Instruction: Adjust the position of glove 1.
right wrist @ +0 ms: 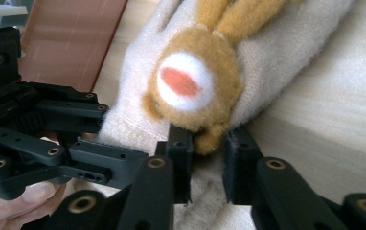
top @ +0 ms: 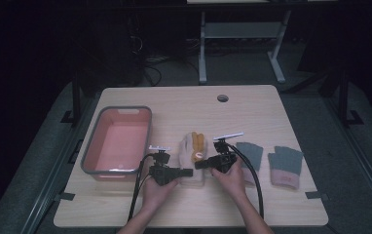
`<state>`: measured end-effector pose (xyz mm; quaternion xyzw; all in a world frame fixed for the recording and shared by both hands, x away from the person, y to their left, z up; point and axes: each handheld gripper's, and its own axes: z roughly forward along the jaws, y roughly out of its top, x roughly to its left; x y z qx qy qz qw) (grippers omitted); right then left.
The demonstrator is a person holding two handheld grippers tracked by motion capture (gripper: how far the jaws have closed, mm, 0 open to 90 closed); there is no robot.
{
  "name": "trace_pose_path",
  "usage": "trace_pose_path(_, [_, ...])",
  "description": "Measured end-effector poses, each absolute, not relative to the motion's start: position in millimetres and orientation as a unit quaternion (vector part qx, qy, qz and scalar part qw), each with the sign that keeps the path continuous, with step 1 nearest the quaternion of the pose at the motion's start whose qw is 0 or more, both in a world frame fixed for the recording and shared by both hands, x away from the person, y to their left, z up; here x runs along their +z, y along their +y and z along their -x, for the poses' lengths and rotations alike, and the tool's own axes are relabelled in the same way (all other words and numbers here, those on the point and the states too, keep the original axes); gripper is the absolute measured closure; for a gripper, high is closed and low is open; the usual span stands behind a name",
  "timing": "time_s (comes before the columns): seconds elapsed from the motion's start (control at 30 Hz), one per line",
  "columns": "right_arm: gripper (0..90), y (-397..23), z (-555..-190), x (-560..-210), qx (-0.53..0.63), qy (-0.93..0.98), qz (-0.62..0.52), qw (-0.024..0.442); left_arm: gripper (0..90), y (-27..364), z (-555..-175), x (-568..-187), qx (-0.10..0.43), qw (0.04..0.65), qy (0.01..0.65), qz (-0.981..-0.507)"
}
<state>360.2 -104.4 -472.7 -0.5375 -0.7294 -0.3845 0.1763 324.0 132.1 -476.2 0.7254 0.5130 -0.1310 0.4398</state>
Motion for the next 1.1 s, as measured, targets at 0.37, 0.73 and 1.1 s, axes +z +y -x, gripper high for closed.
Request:
trace_pose_path(0.37, [81.6, -107, -360, -467, -0.392, -0.733, 0.529, 0.17, 66.1, 132, -327, -472, -0.13, 0.44, 0.503, -0.732])
trace_pose_path(0.73, [82.6, -110, -357, -458, -0.397, -0.737, 0.523, 0.161, 66.2, 130, -327, -466, -0.133, 0.445, 0.501, -0.731])
trace_pose_path(1.1, [82.7, -111, -356, -444, -0.402, -0.741, 0.516, 0.152, 66.2, 131, -327, -455, -0.127, 0.452, 0.488, -0.736])
